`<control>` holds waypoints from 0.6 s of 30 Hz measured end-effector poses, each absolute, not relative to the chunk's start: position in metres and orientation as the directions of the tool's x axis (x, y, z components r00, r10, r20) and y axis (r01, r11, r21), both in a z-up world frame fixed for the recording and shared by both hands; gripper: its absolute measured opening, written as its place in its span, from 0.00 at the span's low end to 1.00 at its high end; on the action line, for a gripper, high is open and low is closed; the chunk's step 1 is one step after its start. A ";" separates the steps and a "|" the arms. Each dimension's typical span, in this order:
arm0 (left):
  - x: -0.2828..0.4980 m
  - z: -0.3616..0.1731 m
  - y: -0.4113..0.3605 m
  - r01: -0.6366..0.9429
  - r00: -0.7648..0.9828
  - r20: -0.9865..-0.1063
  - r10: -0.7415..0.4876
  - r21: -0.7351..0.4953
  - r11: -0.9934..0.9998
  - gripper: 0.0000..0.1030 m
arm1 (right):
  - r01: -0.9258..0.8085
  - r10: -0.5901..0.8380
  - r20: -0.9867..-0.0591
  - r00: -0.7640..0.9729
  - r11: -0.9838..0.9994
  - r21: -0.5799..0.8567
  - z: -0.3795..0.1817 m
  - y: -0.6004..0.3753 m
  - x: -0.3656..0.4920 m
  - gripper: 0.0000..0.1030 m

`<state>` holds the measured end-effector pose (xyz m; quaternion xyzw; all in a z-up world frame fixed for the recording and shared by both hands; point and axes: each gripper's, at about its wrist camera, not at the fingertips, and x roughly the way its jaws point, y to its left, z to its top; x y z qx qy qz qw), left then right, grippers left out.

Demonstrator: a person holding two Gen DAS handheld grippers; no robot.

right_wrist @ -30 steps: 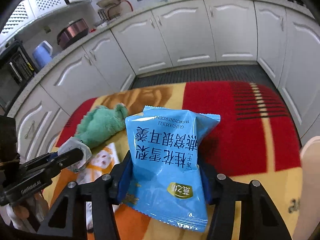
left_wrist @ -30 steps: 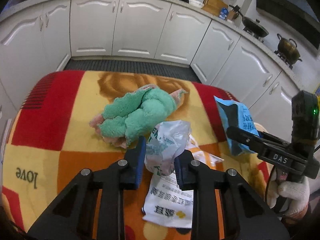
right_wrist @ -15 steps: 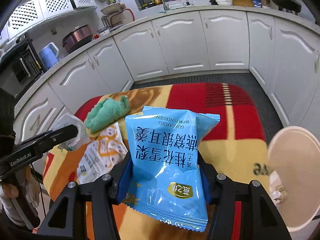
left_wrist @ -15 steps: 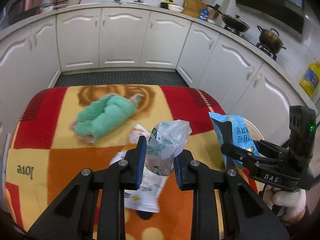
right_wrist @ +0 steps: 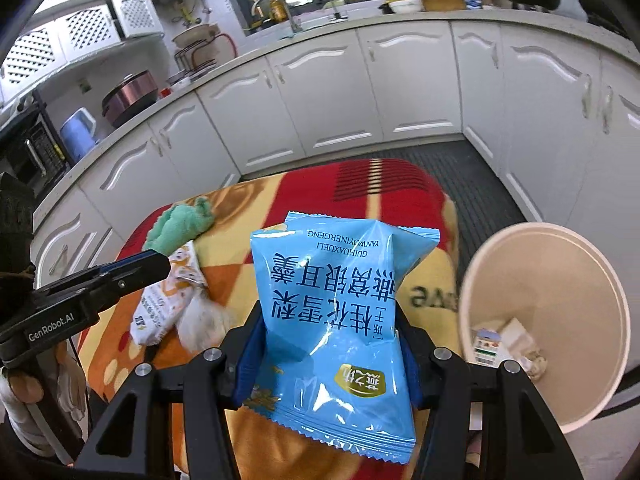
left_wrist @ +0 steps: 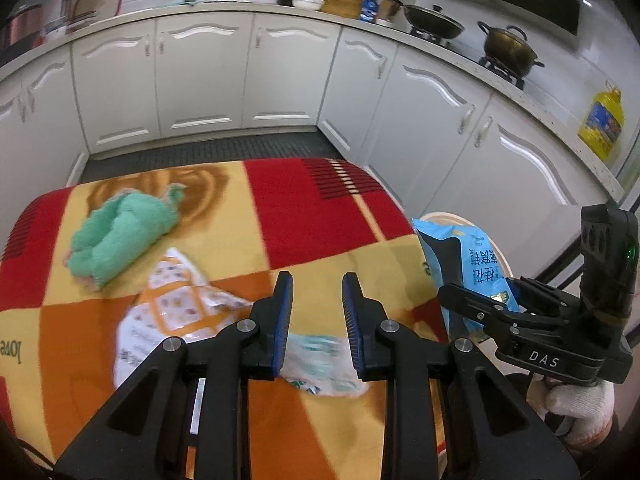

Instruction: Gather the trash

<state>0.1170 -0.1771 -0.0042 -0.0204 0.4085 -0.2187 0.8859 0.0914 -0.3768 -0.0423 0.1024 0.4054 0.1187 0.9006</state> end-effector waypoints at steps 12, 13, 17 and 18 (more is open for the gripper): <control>0.122 -0.014 -0.194 0.386 0.512 -0.748 -0.423 -0.239 0.891 0.22 | -0.090 0.294 -0.704 0.646 0.946 0.312 -0.051 -0.407 0.084 0.53; 0.122 -0.014 -0.193 0.395 0.491 -0.750 -0.443 -0.262 0.881 0.23 | -0.089 0.295 -0.705 0.645 0.945 0.314 -0.051 -0.408 0.084 0.53; 0.116 -0.025 -0.193 0.408 0.448 -0.772 -0.451 -0.273 0.872 0.70 | -0.083 0.300 -0.704 0.644 0.942 0.326 -0.053 -0.410 0.084 0.53; 0.115 -0.032 -0.192 0.404 0.436 -0.778 -0.452 -0.280 0.871 0.71 | -0.082 0.303 -0.703 0.643 0.941 0.330 -0.053 -0.412 0.084 0.53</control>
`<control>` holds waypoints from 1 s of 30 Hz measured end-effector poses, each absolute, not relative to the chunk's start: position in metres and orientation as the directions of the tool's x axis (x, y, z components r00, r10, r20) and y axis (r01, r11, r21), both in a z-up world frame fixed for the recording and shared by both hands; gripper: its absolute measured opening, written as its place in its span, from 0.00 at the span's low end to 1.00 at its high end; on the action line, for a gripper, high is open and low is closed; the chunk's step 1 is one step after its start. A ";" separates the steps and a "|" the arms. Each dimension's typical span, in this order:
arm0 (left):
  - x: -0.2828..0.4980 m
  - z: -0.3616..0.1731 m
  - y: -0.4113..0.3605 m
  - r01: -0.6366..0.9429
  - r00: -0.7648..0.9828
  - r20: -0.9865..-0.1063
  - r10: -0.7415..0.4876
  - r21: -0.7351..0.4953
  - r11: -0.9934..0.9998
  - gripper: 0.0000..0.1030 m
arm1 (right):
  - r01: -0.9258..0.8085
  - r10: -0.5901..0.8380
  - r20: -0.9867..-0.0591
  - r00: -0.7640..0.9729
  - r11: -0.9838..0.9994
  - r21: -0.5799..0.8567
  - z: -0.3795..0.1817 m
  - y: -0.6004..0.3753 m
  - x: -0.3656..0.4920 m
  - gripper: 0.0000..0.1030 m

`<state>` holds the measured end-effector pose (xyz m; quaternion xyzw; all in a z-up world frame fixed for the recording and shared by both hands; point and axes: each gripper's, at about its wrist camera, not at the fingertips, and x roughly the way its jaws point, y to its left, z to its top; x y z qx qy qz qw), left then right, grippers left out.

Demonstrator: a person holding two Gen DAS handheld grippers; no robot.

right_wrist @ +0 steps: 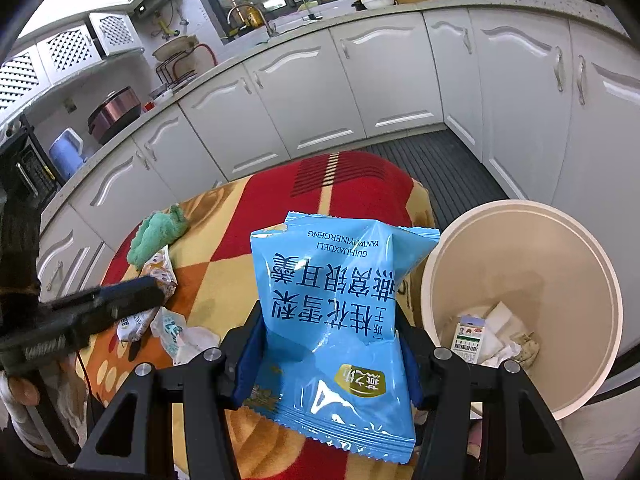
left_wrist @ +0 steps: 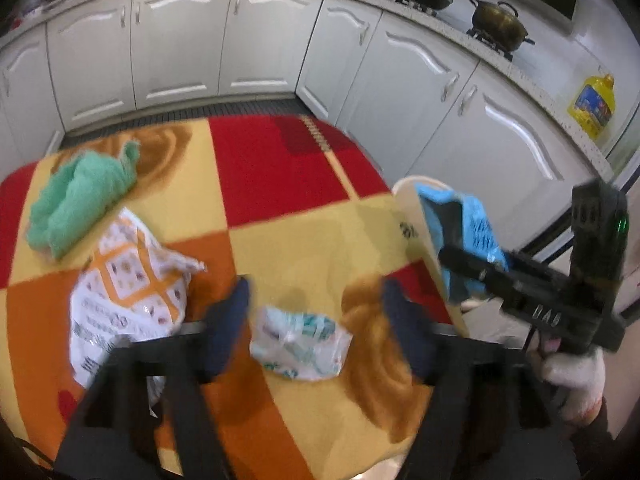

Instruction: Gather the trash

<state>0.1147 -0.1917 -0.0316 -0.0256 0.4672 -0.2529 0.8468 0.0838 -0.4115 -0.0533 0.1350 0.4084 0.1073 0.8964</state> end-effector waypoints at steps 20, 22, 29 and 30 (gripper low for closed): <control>0.115 -0.032 -0.234 0.460 0.418 -0.788 -0.452 -0.246 0.853 0.21 | -0.048 0.271 -0.696 0.665 0.945 0.323 -0.050 -0.430 0.080 0.53; 0.117 -0.028 -0.246 0.473 0.418 -0.784 -0.459 -0.244 0.847 0.21 | -0.033 0.259 -0.698 0.668 0.947 0.320 -0.050 -0.438 0.079 0.53; 0.125 -0.022 -0.287 0.514 0.415 -0.776 -0.475 -0.230 0.826 0.21 | 0.028 0.214 -0.705 0.676 0.949 0.315 -0.052 -0.471 0.076 0.53; 0.126 -0.021 -0.292 0.520 0.412 -0.777 -0.476 -0.229 0.823 0.21 | 0.036 0.209 -0.706 0.677 0.948 0.315 -0.052 -0.475 0.075 0.53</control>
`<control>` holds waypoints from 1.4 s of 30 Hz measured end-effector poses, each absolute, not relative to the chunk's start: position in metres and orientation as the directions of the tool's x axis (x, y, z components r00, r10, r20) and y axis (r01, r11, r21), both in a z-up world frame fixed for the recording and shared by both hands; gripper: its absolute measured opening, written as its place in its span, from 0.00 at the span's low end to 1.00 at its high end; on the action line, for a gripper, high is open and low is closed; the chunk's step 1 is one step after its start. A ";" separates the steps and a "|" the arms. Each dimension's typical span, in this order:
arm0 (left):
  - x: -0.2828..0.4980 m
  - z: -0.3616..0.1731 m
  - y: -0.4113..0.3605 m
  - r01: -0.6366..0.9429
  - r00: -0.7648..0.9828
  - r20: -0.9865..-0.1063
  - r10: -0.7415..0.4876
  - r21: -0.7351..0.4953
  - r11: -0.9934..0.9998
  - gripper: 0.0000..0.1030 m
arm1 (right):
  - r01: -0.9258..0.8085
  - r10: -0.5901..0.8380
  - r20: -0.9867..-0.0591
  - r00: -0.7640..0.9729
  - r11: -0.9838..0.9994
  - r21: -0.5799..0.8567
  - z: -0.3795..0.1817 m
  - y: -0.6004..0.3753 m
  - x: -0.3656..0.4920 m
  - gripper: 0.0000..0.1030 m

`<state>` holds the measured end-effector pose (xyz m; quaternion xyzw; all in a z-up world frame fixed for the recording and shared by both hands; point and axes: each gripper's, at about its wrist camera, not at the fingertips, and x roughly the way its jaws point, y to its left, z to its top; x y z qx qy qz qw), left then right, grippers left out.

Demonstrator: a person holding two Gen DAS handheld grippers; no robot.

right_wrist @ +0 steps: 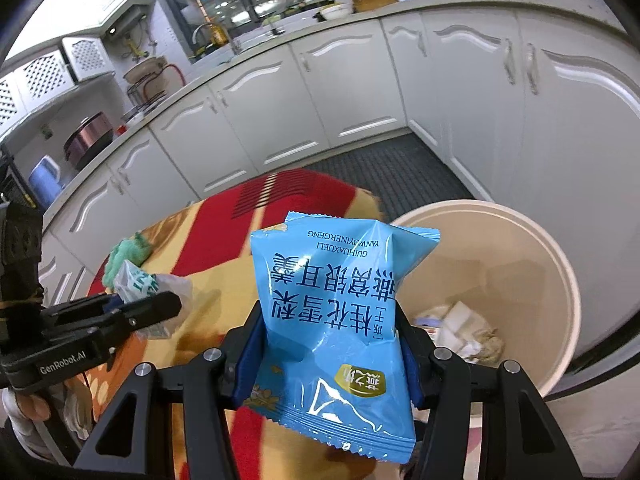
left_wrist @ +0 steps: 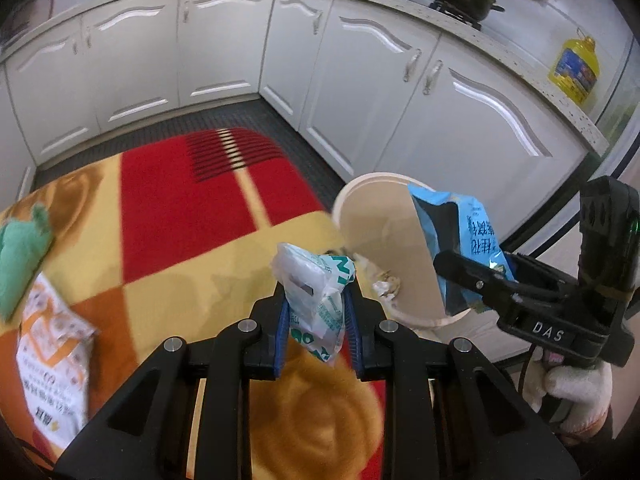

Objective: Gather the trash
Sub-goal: 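Carry the white wrapper and blue snack bag over the cream bin with both tools, then open both tools to drop the wrapper and snack bag into the bin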

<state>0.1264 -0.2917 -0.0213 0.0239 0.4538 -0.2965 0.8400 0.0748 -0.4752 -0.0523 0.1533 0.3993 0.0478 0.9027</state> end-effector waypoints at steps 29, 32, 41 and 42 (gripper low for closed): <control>0.157 -0.059 -0.402 0.596 0.302 -0.809 -0.504 -0.252 0.762 0.28 | 0.223 0.123 -0.761 0.637 0.916 0.334 -0.094 -0.557 0.068 0.55; 0.160 -0.063 -0.408 0.595 0.303 -0.807 -0.507 -0.255 0.762 0.54 | 0.242 0.106 -0.766 0.634 0.913 0.327 -0.099 -0.564 0.070 0.59; 0.159 -0.067 -0.408 0.595 0.310 -0.812 -0.495 -0.240 0.767 0.62 | 0.282 0.091 -0.779 0.620 0.901 0.329 -0.109 -0.577 0.067 0.67; 0.159 -0.067 -0.407 0.594 0.311 -0.811 -0.495 -0.240 0.768 0.62 | 0.284 0.092 -0.780 0.619 0.899 0.332 -0.110 -0.577 0.065 0.67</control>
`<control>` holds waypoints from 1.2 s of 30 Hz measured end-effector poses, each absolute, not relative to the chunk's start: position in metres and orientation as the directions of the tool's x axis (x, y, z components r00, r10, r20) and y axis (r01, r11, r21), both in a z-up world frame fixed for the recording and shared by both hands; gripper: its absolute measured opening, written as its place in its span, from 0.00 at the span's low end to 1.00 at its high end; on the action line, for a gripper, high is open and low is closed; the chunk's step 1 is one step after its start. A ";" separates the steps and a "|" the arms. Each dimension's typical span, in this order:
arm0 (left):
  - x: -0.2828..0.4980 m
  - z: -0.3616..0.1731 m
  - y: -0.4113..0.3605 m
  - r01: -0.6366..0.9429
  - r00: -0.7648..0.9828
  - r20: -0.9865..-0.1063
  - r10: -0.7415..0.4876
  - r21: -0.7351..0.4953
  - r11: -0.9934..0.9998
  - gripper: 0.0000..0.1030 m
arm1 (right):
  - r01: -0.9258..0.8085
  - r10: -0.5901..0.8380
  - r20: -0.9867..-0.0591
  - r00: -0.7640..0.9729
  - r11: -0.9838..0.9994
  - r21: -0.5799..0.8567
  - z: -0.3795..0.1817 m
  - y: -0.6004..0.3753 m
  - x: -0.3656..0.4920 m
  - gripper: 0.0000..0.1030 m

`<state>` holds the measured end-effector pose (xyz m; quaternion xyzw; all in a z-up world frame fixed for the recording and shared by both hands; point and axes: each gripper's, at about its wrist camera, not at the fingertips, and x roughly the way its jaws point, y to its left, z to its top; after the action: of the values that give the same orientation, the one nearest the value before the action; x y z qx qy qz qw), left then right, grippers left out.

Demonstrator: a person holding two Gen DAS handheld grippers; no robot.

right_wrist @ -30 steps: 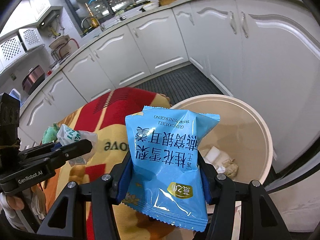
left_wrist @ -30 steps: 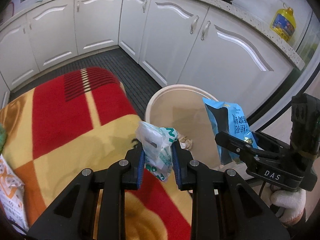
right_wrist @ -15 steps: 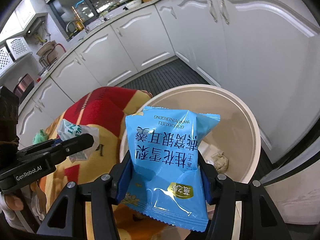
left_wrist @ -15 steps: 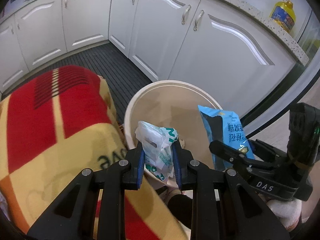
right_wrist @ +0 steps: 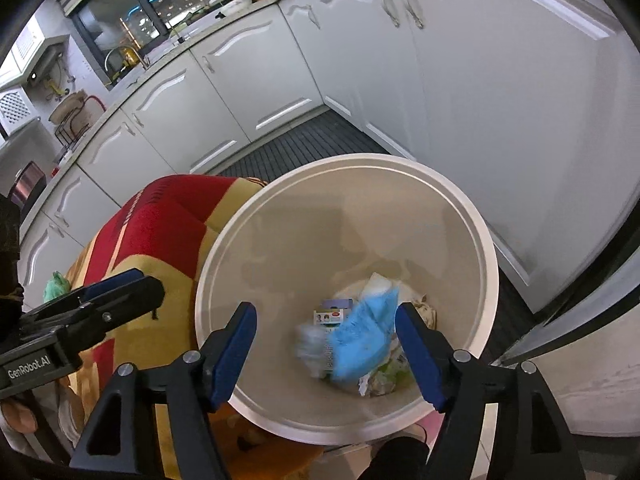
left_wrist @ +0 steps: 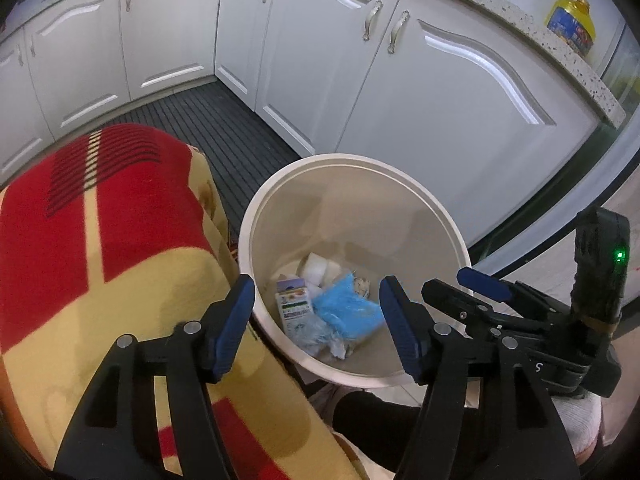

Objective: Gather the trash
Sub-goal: 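Open both tools to drop the wrapper and snack bag into the bin, then move both tools back over the table toward the green towel and printed bag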

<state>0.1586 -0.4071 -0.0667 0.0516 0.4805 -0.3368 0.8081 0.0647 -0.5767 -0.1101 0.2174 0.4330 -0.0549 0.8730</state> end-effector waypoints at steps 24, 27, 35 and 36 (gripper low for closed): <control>0.138 -0.043 -0.354 0.556 0.418 -0.782 -0.463 -0.184 0.811 0.62 | 0.221 0.102 -0.767 0.634 0.926 0.307 -0.089 -0.543 0.064 0.68; 0.133 -0.039 -0.338 0.541 0.439 -0.779 -0.447 -0.168 0.824 0.62 | 0.202 0.112 -0.764 0.636 0.930 0.305 -0.084 -0.532 0.064 0.68; 0.123 -0.029 -0.285 0.499 0.487 -0.767 -0.418 -0.148 0.854 0.62 | 0.119 0.154 -0.743 0.652 0.946 0.300 -0.065 -0.488 0.069 0.70; 0.122 -0.027 -0.276 0.490 0.495 -0.766 -0.410 -0.144 0.860 0.62 | 0.108 0.160 -0.741 0.652 0.948 0.300 -0.064 -0.483 0.071 0.70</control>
<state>0.1218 -0.2758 -0.0275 0.0464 0.4294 -0.2606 0.8634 0.0707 -0.4827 -0.0638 0.1609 0.4168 0.0145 0.8945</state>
